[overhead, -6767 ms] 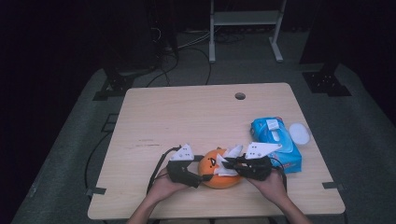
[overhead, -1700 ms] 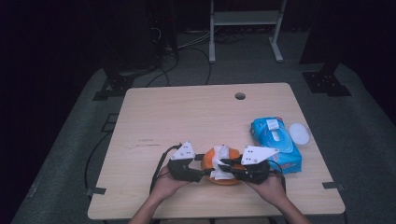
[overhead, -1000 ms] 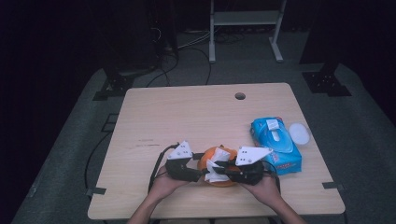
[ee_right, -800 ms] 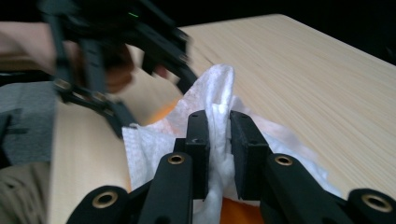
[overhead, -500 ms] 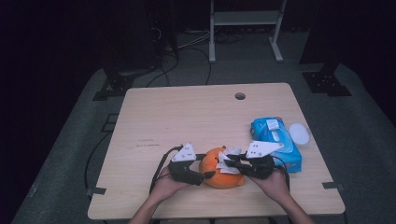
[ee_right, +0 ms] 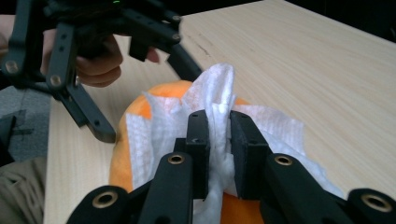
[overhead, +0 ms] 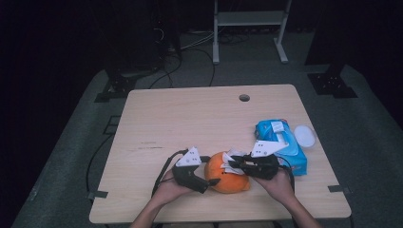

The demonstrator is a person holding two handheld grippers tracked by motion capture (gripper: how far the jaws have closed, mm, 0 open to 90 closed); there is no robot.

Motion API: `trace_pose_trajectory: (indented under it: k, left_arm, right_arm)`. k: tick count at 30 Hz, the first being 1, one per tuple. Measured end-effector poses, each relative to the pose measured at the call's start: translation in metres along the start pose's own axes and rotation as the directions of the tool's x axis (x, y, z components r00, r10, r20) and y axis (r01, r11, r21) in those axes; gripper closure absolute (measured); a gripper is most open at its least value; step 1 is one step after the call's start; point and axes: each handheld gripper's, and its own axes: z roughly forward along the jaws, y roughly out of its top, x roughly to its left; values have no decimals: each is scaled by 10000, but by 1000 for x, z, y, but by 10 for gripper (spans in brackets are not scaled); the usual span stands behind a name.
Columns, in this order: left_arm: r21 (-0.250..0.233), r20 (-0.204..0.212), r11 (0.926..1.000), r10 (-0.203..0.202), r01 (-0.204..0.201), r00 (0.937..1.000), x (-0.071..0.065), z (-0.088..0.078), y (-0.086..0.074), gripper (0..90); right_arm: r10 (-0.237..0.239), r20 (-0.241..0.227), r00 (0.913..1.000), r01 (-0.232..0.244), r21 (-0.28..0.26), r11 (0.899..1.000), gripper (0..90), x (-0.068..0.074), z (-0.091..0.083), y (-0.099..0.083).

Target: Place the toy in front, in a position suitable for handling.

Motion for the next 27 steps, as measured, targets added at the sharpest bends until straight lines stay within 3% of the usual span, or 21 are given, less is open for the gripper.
trace_pose_trajectory:
  k: [1,2,3,6,8,9,10,11,12,16,19,20,21,22,23,24,26,27]
  left_arm:
    - [73,72,9996,-277,276,9996,2,1,0,96]
    - [73,72,9996,-277,276,9996,2,1,0,97]
    - [317,85,9990,-327,324,9994,3,5,-3,116]
    - [326,31,9995,-26,25,10000,1,3,-4,237]
    - [320,-87,9981,531,-528,9986,-3,2,-2,276]
    - [332,-138,9952,928,-923,9956,-8,2,-1,294]
    - [421,-225,9878,1511,-1501,9883,-12,3,0,318]
    - [421,-225,9878,1511,-1501,9883,-12,3,0,326]
    - [412,-267,9819,1859,-1847,9822,-15,3,1,332]
    - [355,-149,9806,1932,-1926,9810,-15,2,-1,332]
    - [375,-128,9853,1671,-1665,9859,-13,2,0,314]
    - [352,-164,9919,1230,-1224,9923,-10,3,1,199]
    - [319,-123,9951,942,-938,9955,-9,3,1,166]
    - [319,-123,9951,942,-938,9955,-9,3,1,133]
    - [417,24,9988,258,-258,9997,-5,5,1,86]
    - [458,233,9990,-3,-8,9997,-3,7,0,84]
    - [481,363,9987,-175,157,9992,-3,8,-1,85]
    - [393,432,9989,-271,254,9987,-3,7,-2,128]
  right_arm:
    - [13,-79,10000,-13,11,10000,777,2,0,-1]
    - [3,-175,9998,-3,-1,10000,777,4,1,-1]
    - [-124,-324,9994,125,29,9999,777,9,2,0]
    - [-434,-416,9982,438,93,9990,777,19,6,3]
    - [-525,-631,9966,524,-21,9986,777,25,7,8]
    - [-540,-774,9955,532,-120,9985,777,28,9,10]
    - [-770,-846,9934,763,-113,9970,777,33,13,14]
    - [-851,-829,9929,847,-82,9964,777,35,15,15]
    - [-936,-797,9924,932,-84,9956,778,34,15,17]
    - [-707,-429,9966,699,-207,9973,777,22,9,16]
    - [-351,-147,9993,349,-123,9993,777,9,5,11]
    - [69,-125,9999,-69,6,10000,777,-1,2,4]
    - [127,-144,9998,-127,49,9999,778,-1,1,3]
    - [127,-144,9998,-127,49,9999,778,-1,1,3]
    - [25,-91,10000,-24,103,9999,778,4,0,2]
    - [-26,-161,9999,27,86,10000,778,6,0,2]
    - [-86,-225,9997,88,98,9999,778,10,0,3]
    - [-356,-283,9990,359,113,9993,778,17,1,5]
